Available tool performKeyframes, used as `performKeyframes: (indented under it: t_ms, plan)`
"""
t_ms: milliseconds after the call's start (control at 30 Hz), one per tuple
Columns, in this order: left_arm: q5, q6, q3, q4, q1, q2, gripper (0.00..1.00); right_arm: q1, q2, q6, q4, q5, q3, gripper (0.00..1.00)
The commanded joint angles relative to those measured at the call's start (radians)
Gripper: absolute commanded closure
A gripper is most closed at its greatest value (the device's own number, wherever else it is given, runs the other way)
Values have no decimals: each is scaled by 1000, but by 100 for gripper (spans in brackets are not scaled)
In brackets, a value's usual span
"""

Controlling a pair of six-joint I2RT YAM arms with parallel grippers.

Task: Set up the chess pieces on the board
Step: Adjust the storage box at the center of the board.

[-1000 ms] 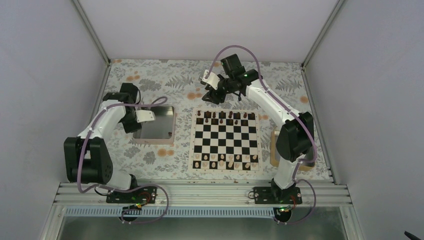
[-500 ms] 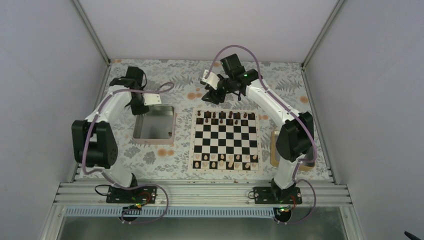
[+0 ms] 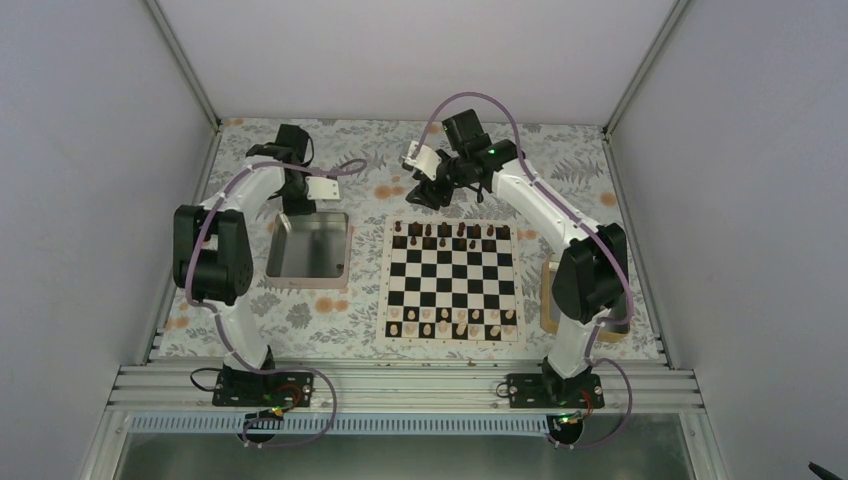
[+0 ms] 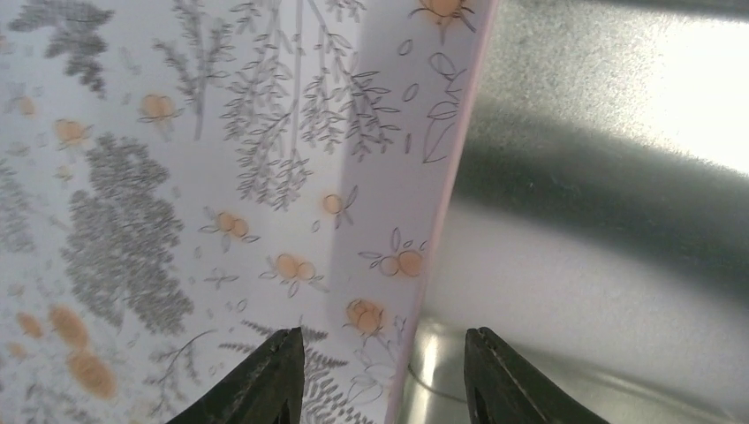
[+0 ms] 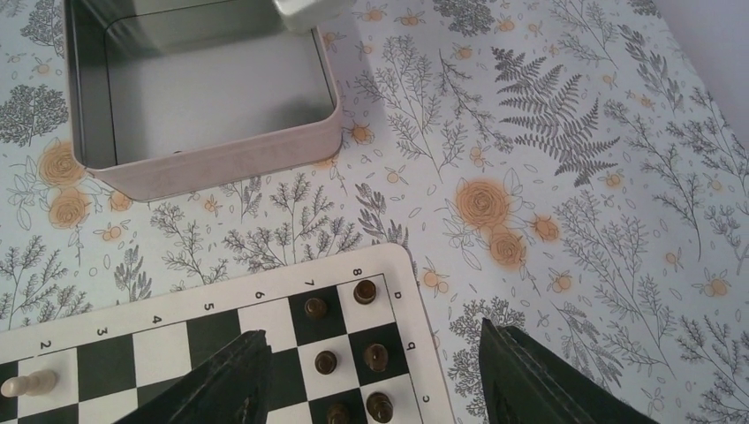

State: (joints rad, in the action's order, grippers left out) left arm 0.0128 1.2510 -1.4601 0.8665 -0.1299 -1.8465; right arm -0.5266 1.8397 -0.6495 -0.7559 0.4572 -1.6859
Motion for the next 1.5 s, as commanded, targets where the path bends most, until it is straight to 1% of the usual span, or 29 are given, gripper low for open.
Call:
performKeyframes:
  t_ms: [0,100,200,467,633,700,800,900,1000,1100,1167,1200,1267,1367,1467]
  plan:
    - [-30,42,-27,14,-10,-46,54,14,-13,-6,13,-10,11,39]
    - [-35,53,-22,16,-11,-63,56,19,-13,-4,22,-16,20,39]
    - [-9,42,-21,-2,-11,-87,60,21,-10,-3,24,-20,26,39]
    - [65,-31,-39,-23,1,-162,77,22,-11,-3,26,-38,32,39]
    - [66,-100,-54,4,22,-183,78,22,-13,0,29,-40,34,39]
    - [84,-143,-58,-3,43,-182,78,22,-13,1,27,-42,34,39]
    - [77,-227,-92,56,90,-193,78,23,-18,2,28,-46,38,39]
    - [65,-329,-125,130,135,-215,81,22,-14,1,29,-48,35,40]
    - [52,-425,-134,158,181,-217,85,23,-6,1,22,-52,22,40]
    - [-21,-530,-193,219,262,-244,89,23,-2,1,19,-54,13,40]
    - [-101,-560,-208,265,310,-262,95,23,5,-3,11,-55,3,40]
    - [-138,-570,-205,279,333,-266,97,22,6,-4,9,-57,2,40]
    - [-180,-586,-171,282,363,-260,98,23,6,-9,7,-60,4,40]
    - [-160,-583,-59,266,371,-211,98,22,5,-16,7,-64,12,40]
    - [-153,-584,7,240,372,-148,97,22,1,-20,19,-64,28,40]
